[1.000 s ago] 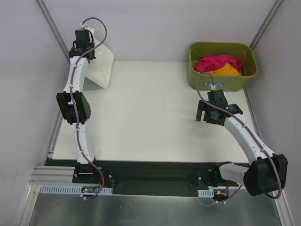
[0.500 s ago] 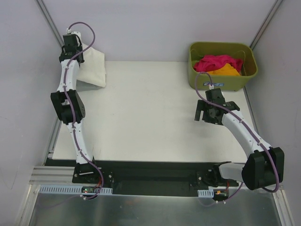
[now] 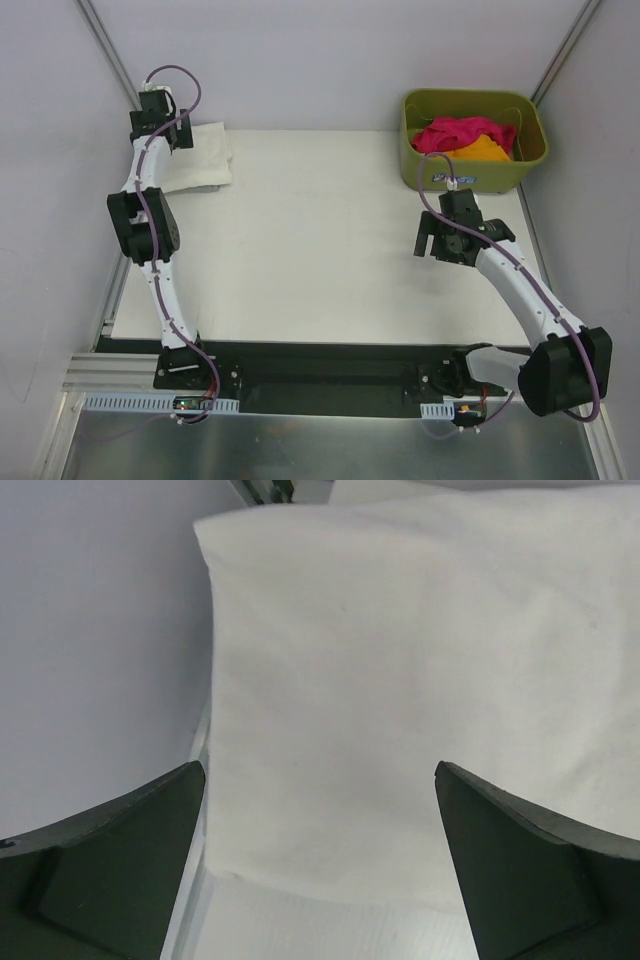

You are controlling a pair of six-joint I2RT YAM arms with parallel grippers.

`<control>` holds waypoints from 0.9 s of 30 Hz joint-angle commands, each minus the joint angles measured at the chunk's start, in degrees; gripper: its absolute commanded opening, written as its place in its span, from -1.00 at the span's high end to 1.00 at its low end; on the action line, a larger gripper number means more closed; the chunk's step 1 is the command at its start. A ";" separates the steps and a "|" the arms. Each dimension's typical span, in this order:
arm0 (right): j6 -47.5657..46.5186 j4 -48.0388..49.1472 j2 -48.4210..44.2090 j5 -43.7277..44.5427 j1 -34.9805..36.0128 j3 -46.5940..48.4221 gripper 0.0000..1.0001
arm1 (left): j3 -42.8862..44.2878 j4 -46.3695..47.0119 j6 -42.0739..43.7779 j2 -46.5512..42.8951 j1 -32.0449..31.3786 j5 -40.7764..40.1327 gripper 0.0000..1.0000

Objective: Fold and stack the t-shirts
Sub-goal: Put the neatly folded tshirt into the corner of the board with the left arm

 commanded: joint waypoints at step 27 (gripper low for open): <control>-2.39 20.81 -21.63 -4.27 0.30 -22.85 -0.93 | -81.73 18.13 -38.67 -67.27 -34.35 3.76 -0.98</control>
